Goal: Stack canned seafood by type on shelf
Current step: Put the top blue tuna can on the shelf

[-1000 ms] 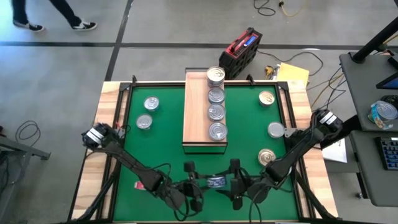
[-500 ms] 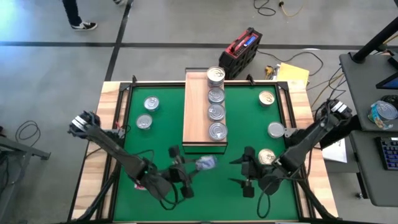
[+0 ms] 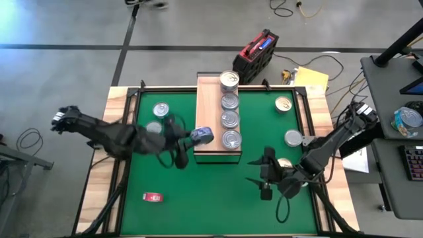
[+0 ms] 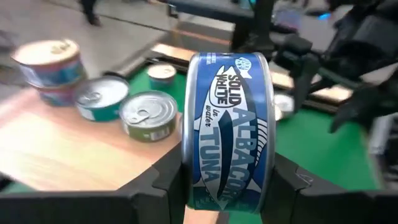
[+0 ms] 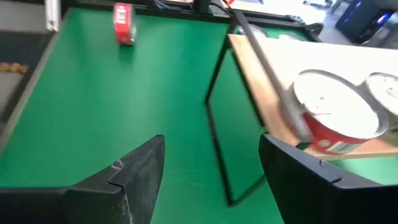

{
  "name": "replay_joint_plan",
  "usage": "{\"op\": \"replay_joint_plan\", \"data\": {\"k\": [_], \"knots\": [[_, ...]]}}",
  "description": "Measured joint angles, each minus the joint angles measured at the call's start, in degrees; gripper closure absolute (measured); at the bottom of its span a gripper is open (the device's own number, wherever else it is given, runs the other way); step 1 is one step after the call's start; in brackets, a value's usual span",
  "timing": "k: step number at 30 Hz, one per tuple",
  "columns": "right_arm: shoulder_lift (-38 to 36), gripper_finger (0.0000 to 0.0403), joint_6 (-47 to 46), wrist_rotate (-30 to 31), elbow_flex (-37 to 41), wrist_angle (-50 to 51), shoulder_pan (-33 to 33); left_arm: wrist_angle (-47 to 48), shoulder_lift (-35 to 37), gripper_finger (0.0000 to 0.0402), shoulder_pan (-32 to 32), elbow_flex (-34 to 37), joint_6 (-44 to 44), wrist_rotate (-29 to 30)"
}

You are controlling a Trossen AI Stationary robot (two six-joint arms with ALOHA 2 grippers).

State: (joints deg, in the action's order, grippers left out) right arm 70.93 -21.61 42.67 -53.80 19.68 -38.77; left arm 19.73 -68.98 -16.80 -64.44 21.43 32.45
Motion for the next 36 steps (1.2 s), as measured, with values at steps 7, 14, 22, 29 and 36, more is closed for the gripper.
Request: {"op": "replay_joint_plan", "data": {"k": [7, 14, 22, 29, 36], "knots": [[-2.9, 0.0163, 7.39, 0.01, 0.15, 1.25, 5.58, -13.81, 4.94, 0.0279, 22.21, 9.98, 2.62, -38.26], [-5.65, 0.0168, 9.71, -0.68, 0.35, 2.21, 9.8, -18.75, 3.08, 0.0279, 37.93, 15.72, 17.59, -55.13], [-6.08, 0.0161, 9.69, -0.75, 0.35, 3.45, 10.7, -19.89, -2.88, 0.0279, 42.26, 14.54, 21.12, -62.26], [-6.07, 0.017, 9.66, -0.67, 0.32, 3.39, 10.7, -19.85, -9.17, 0.0279, 45.76, 13.03, 19.31, -67.32], [-6.07, 0.0169, 9.64, -0.63, 0.3, 3.32, 10.7, -20.07, -13.77, 0.0279, 48.03, 11.62, 17.78, -70.95]]}}
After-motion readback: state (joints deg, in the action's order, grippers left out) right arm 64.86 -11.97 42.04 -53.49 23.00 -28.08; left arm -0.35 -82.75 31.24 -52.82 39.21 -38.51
